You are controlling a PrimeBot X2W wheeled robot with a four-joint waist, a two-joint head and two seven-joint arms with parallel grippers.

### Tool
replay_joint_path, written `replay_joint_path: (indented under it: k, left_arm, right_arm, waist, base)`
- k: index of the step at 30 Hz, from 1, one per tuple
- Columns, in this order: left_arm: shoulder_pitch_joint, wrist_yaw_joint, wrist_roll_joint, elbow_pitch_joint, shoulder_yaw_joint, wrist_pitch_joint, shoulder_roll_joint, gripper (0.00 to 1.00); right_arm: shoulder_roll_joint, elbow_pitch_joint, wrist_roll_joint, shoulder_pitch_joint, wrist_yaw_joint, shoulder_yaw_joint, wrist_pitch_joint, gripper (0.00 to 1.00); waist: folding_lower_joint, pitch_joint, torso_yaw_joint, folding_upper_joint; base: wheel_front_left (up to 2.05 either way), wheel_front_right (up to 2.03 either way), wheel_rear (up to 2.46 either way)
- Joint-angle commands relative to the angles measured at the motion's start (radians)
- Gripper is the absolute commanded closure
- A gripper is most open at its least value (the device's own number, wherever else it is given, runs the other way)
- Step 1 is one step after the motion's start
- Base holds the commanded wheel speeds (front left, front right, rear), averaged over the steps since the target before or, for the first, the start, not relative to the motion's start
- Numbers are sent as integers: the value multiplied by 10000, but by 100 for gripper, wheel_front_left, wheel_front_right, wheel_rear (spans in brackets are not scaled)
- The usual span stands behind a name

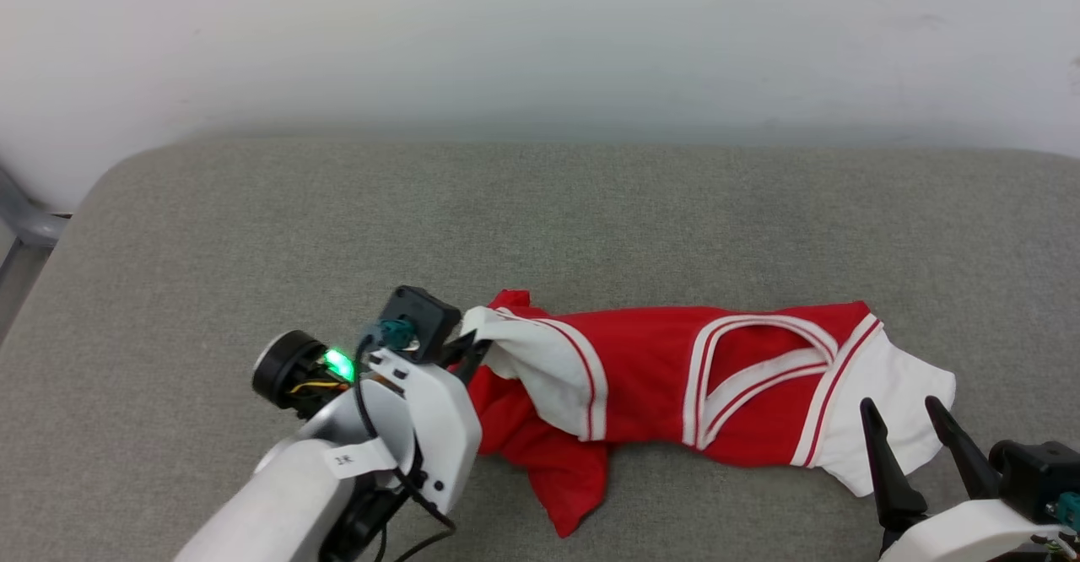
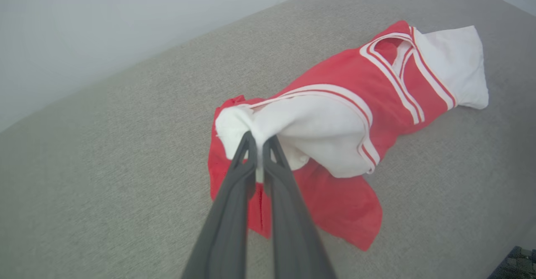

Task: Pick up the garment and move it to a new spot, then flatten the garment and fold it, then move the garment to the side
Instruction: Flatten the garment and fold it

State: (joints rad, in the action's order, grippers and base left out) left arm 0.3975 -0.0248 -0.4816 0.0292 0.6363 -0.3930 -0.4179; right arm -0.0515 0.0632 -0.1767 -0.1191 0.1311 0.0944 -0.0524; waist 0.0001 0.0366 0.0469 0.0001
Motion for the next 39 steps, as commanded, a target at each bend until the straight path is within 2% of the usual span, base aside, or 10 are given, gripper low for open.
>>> replay_joint_path:
  k: [1,5,10,14,16,21,22,23,32,39]
  left_arm:
    - [-149,-53,-49,-68,-31,7,-22,100]
    - [-755,-755,-208,-896,-651,-425,-769,100]
    - [-2047,-1692,-742,-1078,-1451,-846,-1447,100]
    - [-3419,-2353,-1546,-404,-2166,-665,-1539,100]
    - [-3808,-2420,-1843,-29,-2305,-551,-1377,100]
    - [-4036,-2172,-2292,965,-2424,67,-851,100]
    - [-3969,-2144,-2276,1074,-2456,305,-759,78]
    - [-3884,-2103,-2249,1177,-2504,581,-672,0]
    - [-3453,-1922,-1656,1455,-2984,3557,-143,0]
    - [-3279,-1461,-1014,1130,-3039,5968,81,0]
  right_arm:
    - [19,6,-34,-114,-7,17,-4,0]
    - [19,18,-84,-239,-7,42,-59,0]
    - [17,19,-157,-332,-7,98,-157,0]
    - [17,71,-135,-390,-7,178,-190,0]
    - [17,88,-115,-370,-7,207,-236,0]
    - [17,133,-58,-248,-7,238,-300,0]
    - [17,155,-51,-237,-7,248,-318,0]
    - [17,187,-19,-227,-7,255,-333,0]
    - [18,406,102,-343,-7,420,-497,0]
    - [18,492,217,-190,-7,518,-676,0]
  waist:
    - [-1,-83,83,-1]
    - [-1,-218,185,-1]
    - [-1,-269,175,-1]
    - [-1,-198,149,-1]
    - [-1,-161,149,-1]
    - [-1,-87,169,-1]
    - [-1,-93,170,-1]
    - [-1,-100,167,-1]
    - [-1,-319,169,-1]
    - [-1,-462,47,-1]
  base:
    - [0,0,0]
    - [0,0,0]
    - [0,0,0]
    - [0,0,0]
    - [0,0,0]
    - [0,0,0]
    - [0,0,0]
    - [0,0,0]
    - [0,0,0]
    - [0,0,0]
